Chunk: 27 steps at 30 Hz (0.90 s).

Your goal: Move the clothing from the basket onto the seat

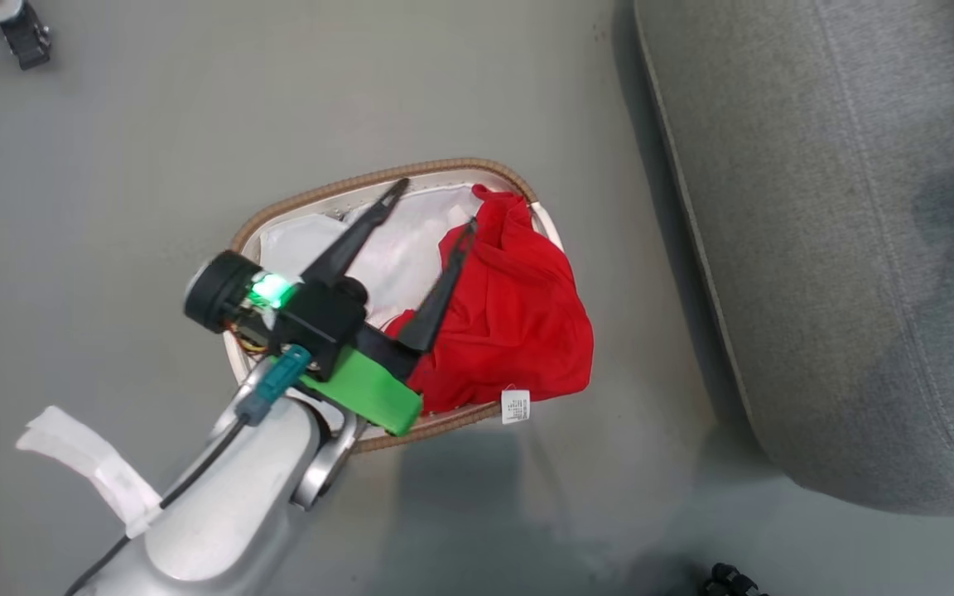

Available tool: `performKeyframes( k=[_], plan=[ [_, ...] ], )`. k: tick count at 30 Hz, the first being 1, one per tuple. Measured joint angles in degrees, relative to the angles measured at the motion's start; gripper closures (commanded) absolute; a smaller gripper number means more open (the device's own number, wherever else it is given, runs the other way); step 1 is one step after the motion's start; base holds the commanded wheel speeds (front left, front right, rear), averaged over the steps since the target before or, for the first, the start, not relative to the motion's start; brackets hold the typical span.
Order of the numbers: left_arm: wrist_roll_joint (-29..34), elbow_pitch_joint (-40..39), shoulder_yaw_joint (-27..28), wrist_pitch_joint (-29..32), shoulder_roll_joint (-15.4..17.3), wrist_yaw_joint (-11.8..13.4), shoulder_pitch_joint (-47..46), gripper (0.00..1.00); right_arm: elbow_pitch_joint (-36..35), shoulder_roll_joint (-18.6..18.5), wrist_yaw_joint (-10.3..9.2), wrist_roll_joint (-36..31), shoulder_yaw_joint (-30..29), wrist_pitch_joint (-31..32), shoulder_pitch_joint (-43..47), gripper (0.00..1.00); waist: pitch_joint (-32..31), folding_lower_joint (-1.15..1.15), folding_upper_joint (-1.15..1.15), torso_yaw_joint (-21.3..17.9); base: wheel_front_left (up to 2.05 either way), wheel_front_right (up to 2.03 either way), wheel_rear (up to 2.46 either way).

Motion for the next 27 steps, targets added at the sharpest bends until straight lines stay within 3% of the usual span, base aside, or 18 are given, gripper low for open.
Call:
performKeyframes(
  k=[16, 27],
  plan=[
    [-4.1, 3.9, 5.8, -1.6, 0.1, 2.1, 6.9, 0.0, -8.2, -0.5, 0.0, 7.7, 12.1, -1.2, 8.7, 0.0, -12.3, -0.01, 0.0, -0.7, 0.0, 0.0, 0.0],
    [-4.9, 3.2, 17.1, -1.8, -1.8, 3.7, 18.9, 0.0, -16.3, 3.8, 0.0, 11.5, 19.1, -1.1, 16.3, 0.0, -22.2, -0.01, 0.0, 3.0, 0.0, 0.0, 0.0]
  ],
)
